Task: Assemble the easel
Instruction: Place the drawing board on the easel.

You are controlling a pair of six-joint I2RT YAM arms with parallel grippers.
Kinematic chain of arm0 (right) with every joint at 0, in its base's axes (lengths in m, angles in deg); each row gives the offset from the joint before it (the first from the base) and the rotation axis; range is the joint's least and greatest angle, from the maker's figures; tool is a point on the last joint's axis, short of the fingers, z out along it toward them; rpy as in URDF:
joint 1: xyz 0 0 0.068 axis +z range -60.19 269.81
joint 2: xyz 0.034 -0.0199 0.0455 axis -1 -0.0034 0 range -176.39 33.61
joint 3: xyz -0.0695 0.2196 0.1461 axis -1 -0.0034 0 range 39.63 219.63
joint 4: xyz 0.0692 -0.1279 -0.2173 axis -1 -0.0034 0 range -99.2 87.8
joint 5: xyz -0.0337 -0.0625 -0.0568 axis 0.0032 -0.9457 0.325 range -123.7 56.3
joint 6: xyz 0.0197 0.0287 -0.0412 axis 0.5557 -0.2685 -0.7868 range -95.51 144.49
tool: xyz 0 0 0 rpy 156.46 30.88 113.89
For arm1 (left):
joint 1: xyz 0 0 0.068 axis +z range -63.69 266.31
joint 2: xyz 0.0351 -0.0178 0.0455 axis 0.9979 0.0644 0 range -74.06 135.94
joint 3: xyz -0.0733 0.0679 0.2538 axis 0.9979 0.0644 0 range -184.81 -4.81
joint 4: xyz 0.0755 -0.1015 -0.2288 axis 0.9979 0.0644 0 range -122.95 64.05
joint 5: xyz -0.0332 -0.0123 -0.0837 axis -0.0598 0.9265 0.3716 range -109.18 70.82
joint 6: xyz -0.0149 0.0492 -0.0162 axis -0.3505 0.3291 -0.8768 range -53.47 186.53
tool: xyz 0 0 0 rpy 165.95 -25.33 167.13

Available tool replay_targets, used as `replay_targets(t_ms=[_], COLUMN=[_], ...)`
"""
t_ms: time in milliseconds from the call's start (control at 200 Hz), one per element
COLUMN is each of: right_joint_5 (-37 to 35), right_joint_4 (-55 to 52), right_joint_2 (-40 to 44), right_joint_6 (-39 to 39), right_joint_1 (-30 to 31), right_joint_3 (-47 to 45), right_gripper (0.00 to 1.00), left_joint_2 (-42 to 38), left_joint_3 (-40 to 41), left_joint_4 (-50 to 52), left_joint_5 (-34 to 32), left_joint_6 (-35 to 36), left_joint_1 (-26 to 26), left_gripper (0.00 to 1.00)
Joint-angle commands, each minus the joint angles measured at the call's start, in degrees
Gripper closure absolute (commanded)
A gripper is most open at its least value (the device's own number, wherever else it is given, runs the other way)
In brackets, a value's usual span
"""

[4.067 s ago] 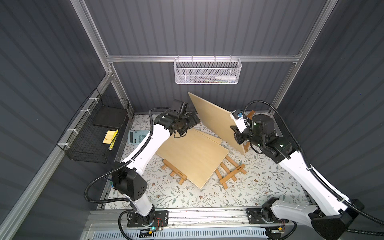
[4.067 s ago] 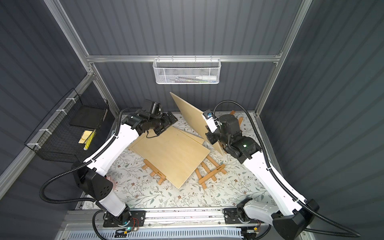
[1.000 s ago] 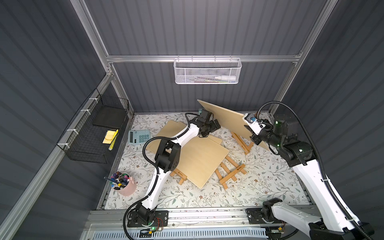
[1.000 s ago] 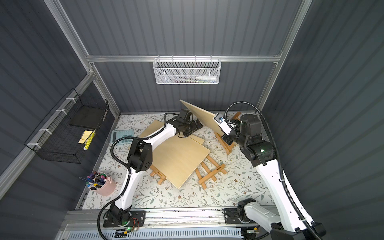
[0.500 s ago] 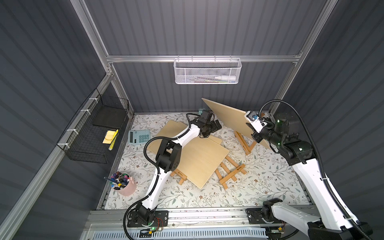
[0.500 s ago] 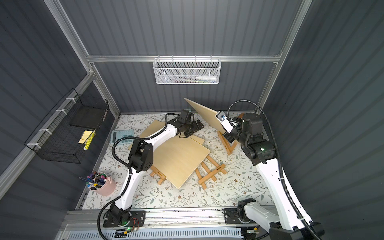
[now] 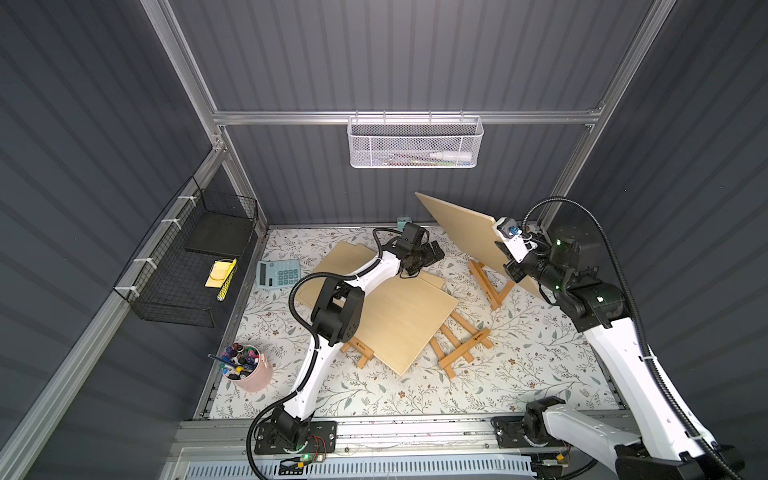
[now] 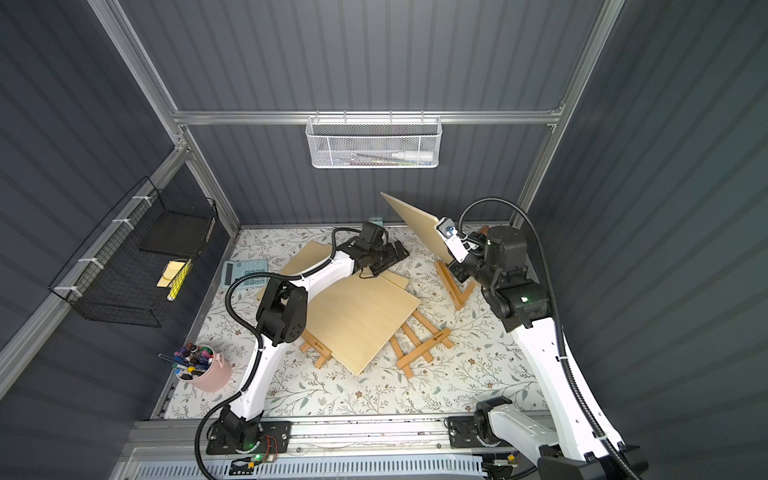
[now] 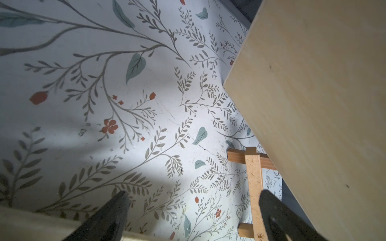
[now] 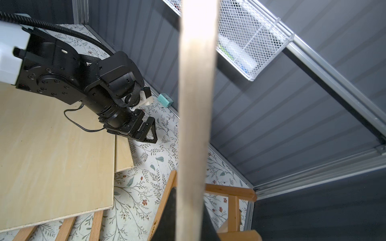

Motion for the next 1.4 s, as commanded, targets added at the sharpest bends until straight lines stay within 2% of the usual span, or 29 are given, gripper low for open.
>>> replay_targets(t_ms=[0, 160, 435, 730, 1036, 1396], right_joint_5=[-3.78, -9.67, -13.17, -11.67, -8.83, -6.41], right_joint_4=[9.21, 8.06, 8.94, 7.88, 5.16, 2.52], right_joint_2=[5.99, 10.45, 15.61, 17.29, 16.67, 16.24], right_joint_6=[6.41, 10.76, 18.26, 24.23, 27.68, 29.41], right_joint_1=[-0.31, -0.70, -2.74, -5.35, -6.46, -6.51], right_joint_3=[-1.02, -6.64, -17.45, -21.72, -20.17, -17.97], right_gripper=[1.00, 1.00, 1.00, 1.00, 1.00, 1.00], left_joint_2=[-1.49, -2.05, -2.10, 1.28, 8.20, 13.04], left_joint_3=[2.36, 2.97, 1.93, -8.23, -15.99, -14.22], left_joint_4=[5.02, 5.53, 7.44, 13.88, 7.66, -4.01], left_joint_5=[0.81, 0.73, 0.37, 2.49, 2.79, -1.71], left_joint_6=[0.92, 1.80, 3.25, 8.70, -1.55, -15.02], left_joint_1=[-0.78, -0.89, -1.29, -5.93, -9.94, -12.25], left_gripper=[0.01, 0.01, 0.01, 0.01, 0.03, 0.05])
